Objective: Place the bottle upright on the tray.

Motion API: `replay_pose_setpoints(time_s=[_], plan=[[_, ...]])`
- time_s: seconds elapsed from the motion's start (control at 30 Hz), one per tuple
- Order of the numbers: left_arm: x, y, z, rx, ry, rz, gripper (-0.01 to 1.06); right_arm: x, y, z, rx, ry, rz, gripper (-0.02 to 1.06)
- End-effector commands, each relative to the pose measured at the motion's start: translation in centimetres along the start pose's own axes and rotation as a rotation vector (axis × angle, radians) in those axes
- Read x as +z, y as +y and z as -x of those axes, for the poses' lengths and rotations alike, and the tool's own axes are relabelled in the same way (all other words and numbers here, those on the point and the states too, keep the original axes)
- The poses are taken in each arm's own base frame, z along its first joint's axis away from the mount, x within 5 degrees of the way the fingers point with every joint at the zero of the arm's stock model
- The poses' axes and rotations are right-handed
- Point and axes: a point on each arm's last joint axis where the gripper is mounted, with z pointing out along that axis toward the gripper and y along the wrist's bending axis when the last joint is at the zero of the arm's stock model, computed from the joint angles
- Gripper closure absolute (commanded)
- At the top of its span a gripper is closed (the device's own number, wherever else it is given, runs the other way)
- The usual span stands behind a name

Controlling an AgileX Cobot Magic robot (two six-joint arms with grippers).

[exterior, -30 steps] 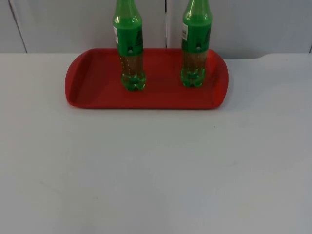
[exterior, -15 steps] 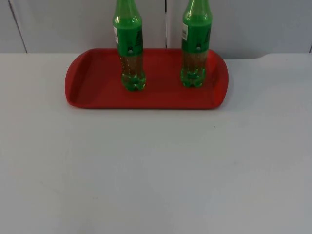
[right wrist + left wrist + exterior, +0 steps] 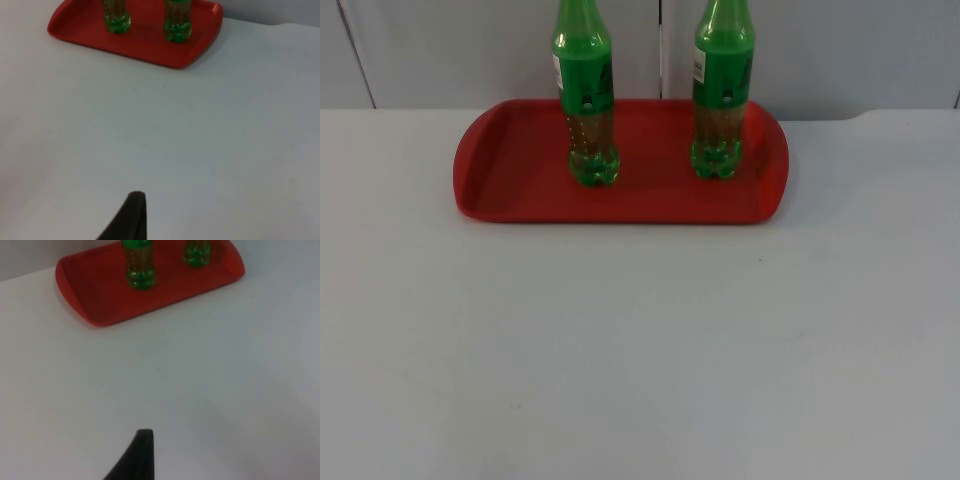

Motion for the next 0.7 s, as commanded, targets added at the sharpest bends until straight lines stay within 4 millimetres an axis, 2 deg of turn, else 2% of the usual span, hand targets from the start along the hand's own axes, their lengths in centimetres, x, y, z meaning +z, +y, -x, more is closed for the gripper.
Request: replay_pose_setpoints(time_s=[0.0,0.43,0.67], plan=[[0.06,0.05,-0.01,0.000,-0.010,0.001,0.00,0.00,0.04,-0.07,-0.005,0.000,0.009,-0.01],[0.06,0.05,-0.01,0.000,-0.010,0.001,0.00,0.00,0.04,-0.07,0.009,0.000,0.003,-0.01],[0.06,0.05,-0.01,0.000,-0.010,0.001,0.00,0.03,0.16,-0.06,0.085,0.000,-0.144,-0.01]])
